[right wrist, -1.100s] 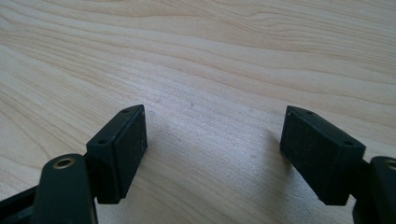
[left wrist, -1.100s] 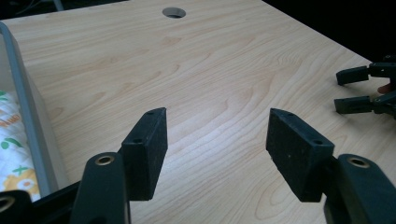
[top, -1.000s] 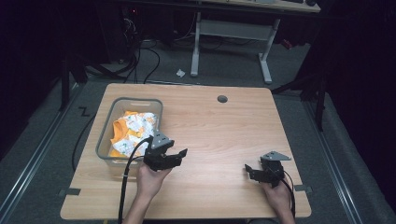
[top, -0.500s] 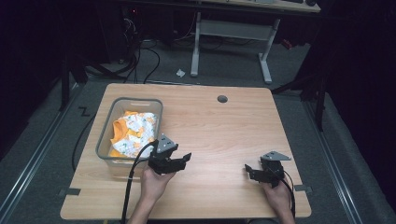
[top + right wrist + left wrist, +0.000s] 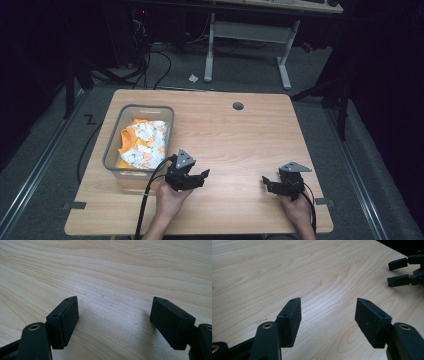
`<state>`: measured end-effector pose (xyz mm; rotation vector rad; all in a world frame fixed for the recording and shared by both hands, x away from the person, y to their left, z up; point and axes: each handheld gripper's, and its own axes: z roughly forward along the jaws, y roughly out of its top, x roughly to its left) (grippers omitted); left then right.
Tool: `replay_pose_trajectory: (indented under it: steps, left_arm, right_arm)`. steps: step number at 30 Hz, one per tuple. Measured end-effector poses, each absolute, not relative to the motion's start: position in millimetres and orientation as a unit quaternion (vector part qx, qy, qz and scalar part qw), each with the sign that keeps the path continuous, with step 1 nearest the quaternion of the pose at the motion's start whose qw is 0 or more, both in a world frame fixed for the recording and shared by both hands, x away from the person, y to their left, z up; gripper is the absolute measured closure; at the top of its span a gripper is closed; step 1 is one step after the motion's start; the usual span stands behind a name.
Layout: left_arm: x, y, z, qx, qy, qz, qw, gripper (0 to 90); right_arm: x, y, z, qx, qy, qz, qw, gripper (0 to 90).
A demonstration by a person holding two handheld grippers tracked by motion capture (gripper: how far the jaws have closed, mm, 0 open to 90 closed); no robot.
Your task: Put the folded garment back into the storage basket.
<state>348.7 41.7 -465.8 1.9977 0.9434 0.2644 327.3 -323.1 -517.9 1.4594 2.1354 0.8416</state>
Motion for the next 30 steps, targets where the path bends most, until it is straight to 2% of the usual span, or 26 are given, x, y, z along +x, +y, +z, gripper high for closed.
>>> replay_pose_trajectory:
  steps: [19, 30]
  left_arm:
    - [350.8, 34.2, -496.5, 0.808, 0.401, 0.099, 0.421, 38.5]
    - [353.6, 31.4, -510.4, 0.814, 0.411, 0.121, 0.393, 38.1]
  right_arm:
    - [327.2, -323.1, -517.9, 0.525, 0.768, 0.303, 0.209, 23.3]
    - [327.2, -323.1, -517.8, 0.525, 0.768, 0.302, 0.209, 23.3]
